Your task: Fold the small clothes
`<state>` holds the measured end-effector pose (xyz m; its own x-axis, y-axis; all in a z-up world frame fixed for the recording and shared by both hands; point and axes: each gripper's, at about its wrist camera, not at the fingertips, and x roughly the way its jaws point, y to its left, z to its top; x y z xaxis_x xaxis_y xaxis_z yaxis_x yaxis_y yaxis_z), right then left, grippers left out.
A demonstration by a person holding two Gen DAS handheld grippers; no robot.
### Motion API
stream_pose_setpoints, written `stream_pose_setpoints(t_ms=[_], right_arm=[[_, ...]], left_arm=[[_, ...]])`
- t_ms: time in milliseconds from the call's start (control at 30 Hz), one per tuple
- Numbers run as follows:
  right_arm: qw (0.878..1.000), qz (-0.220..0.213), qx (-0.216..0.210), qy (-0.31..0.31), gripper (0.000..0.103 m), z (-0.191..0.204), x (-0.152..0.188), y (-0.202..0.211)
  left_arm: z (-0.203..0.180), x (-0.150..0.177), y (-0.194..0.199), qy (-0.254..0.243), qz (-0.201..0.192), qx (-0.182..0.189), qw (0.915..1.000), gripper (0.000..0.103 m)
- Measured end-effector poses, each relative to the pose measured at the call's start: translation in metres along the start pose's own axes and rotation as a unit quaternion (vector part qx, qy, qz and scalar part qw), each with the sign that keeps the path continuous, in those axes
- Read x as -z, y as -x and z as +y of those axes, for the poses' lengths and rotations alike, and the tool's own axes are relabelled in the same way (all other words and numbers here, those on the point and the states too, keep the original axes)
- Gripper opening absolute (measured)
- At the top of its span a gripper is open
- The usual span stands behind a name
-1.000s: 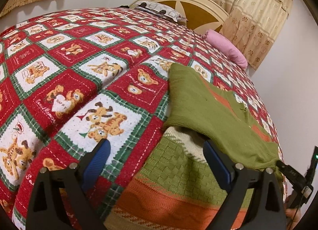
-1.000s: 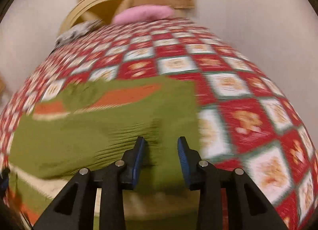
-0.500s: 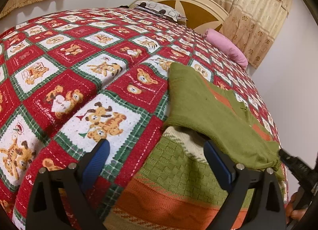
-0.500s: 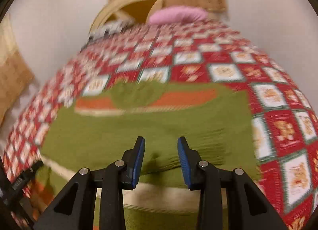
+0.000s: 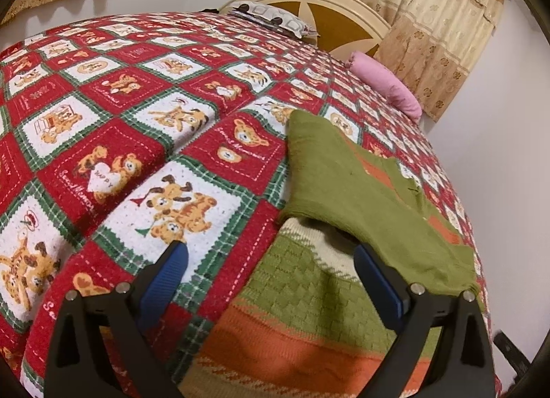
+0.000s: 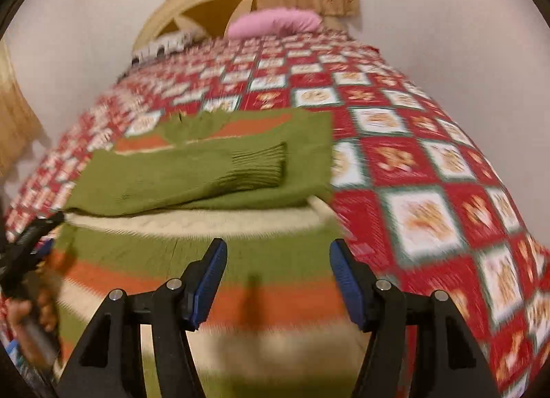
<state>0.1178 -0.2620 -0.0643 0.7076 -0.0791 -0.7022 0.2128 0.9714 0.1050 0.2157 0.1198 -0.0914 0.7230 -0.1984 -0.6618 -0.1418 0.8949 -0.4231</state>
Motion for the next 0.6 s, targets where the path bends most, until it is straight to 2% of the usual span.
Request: stream_pose_setpoints(t_ms=[100, 267, 433, 600], right_arm=[[1.0, -0.015, -0.006, -0.013, 0.063, -0.023, 0.022, 0.035], [1.0, -0.012, 0.0, -0.021, 0.063, -0.053, 0.065, 0.077], [1.0, 0.005, -0.014, -0.021, 0.063, -0.062, 0.103, 0.095], [0.999, 0.021, -0.038, -0.025, 0.063, -0.057, 0.132, 0.098]], left_arm=[[0.001, 0.006, 0.01, -0.02, 0.01, 0.017, 0.9996, 0.099], [0.004, 0.035, 0.046, -0.12, 0.044, 0.027, 0.9915, 0.099], [0.018, 0.066, 0.093, -0.18, 0.053, 0.039, 0.9814, 0.099], [0.028, 0.09, 0.123, -0.199, 0.051, 0.034, 0.978, 0.099]])
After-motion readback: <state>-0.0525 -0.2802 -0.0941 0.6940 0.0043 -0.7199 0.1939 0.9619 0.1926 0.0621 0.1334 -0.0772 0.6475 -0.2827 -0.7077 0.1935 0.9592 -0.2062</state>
